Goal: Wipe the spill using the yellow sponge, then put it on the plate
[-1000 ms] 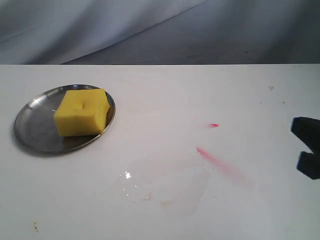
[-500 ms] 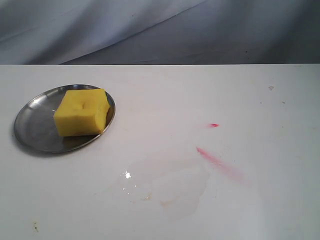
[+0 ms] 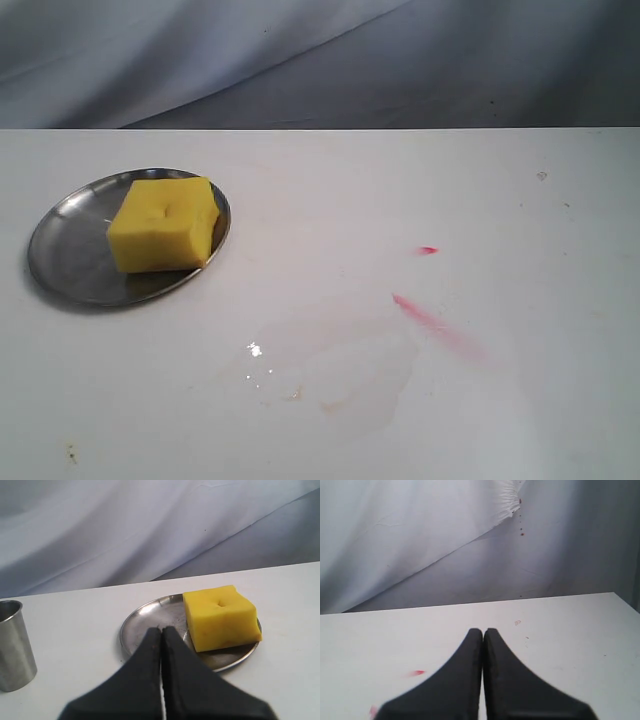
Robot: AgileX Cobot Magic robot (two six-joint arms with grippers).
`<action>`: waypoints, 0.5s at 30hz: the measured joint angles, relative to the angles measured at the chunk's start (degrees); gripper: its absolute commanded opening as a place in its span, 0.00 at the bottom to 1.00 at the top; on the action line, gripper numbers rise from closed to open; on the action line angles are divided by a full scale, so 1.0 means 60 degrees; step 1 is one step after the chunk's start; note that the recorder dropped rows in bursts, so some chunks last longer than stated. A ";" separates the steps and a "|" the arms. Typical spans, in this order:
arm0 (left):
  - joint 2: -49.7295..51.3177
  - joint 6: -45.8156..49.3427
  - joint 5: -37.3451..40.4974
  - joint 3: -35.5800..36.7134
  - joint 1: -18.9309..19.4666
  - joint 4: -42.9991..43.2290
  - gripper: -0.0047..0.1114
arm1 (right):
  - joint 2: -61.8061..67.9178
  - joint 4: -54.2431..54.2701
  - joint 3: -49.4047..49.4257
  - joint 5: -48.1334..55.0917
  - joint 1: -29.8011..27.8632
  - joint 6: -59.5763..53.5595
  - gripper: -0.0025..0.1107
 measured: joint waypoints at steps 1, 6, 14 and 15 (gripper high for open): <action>0.0000 0.0000 0.0000 0.0000 0.0000 0.0000 0.04 | 0.0000 0.0092 0.0000 0.0017 0.0000 -0.0047 0.02; 0.0000 0.0000 0.0000 0.0000 0.0000 0.0000 0.04 | 0.0000 0.0660 0.0000 0.0017 0.0000 -0.0776 0.02; 0.0000 0.0000 0.0000 0.0000 0.0000 0.0000 0.04 | 0.0000 0.0810 0.0000 0.0126 0.0000 -0.0935 0.02; 0.0000 0.0000 0.0000 0.0000 0.0000 0.0000 0.04 | 0.0000 0.0810 0.0000 0.0149 0.0000 -0.0935 0.02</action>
